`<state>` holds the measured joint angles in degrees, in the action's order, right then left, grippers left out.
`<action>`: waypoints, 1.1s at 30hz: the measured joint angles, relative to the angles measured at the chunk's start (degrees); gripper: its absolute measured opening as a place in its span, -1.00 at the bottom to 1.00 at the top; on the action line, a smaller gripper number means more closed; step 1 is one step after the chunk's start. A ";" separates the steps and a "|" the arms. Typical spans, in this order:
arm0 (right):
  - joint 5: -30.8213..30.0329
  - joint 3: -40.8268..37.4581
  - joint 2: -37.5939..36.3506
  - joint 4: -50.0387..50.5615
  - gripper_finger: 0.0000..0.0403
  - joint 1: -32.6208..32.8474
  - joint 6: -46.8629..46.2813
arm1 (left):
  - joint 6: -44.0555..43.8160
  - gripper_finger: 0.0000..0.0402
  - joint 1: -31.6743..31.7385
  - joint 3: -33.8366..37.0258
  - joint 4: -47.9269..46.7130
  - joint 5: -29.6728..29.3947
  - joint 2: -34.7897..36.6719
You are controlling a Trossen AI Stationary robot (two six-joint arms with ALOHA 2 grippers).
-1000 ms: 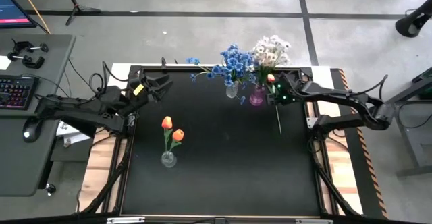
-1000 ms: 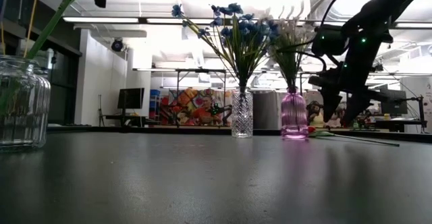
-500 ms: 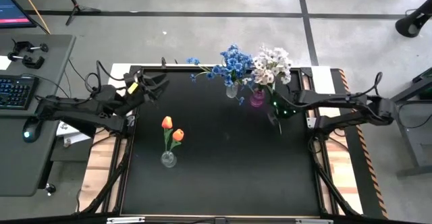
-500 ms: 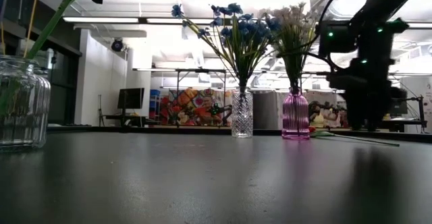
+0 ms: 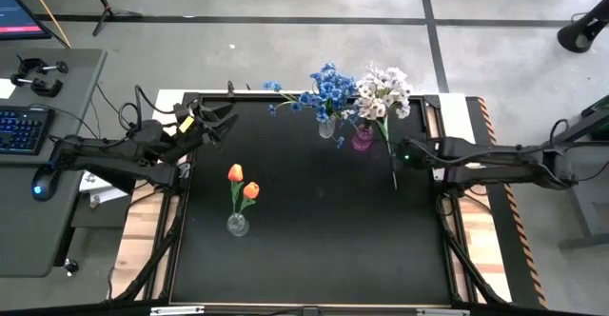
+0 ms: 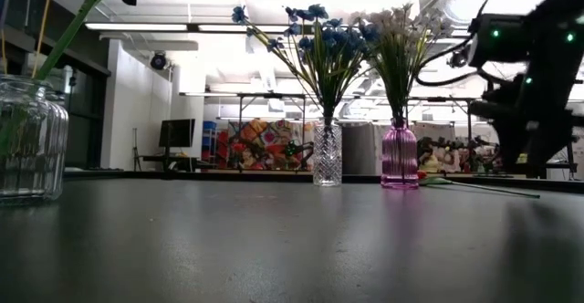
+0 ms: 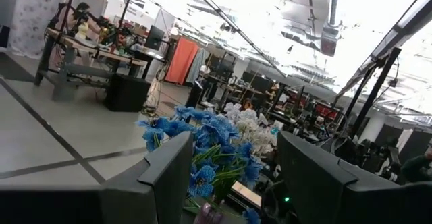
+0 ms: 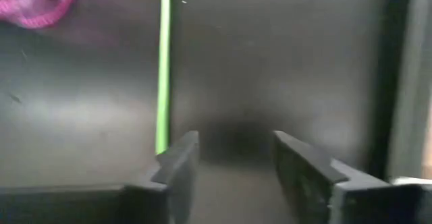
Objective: Sort flowers into vase by color
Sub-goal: Put the orange flowers into the bottom transparent vase
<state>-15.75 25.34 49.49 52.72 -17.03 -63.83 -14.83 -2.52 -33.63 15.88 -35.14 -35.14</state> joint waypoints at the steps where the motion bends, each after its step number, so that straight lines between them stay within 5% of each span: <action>1: 0.62 -1.56 -0.53 -3.09 -0.20 -0.50 -1.47 | -0.04 0.02 0.00 0.00 0.02 0.00 0.00; 8: -0.73 -8.83 0.76 -26.56 -0.93 -5.49 -7.50 | -1.02 0.02 0.00 0.00 0.27 0.00 0.00; 13: -4.20 -9.37 2.92 -31.22 -0.96 -10.67 -10.28 | -1.07 0.02 0.00 0.00 0.28 0.00 0.00; 21: -1.28 -9.35 9.60 -44.41 -1.00 -16.79 -7.10 | -1.07 0.02 0.00 0.00 0.26 -0.02 0.01; 33: -0.29 -9.35 18.22 -54.20 -1.00 -17.85 -6.62 | -1.51 0.02 -0.04 0.00 0.26 0.00 0.00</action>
<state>-16.03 15.99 67.71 -1.48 -34.87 -70.45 -16.34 -2.57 -33.63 16.14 -35.14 -35.14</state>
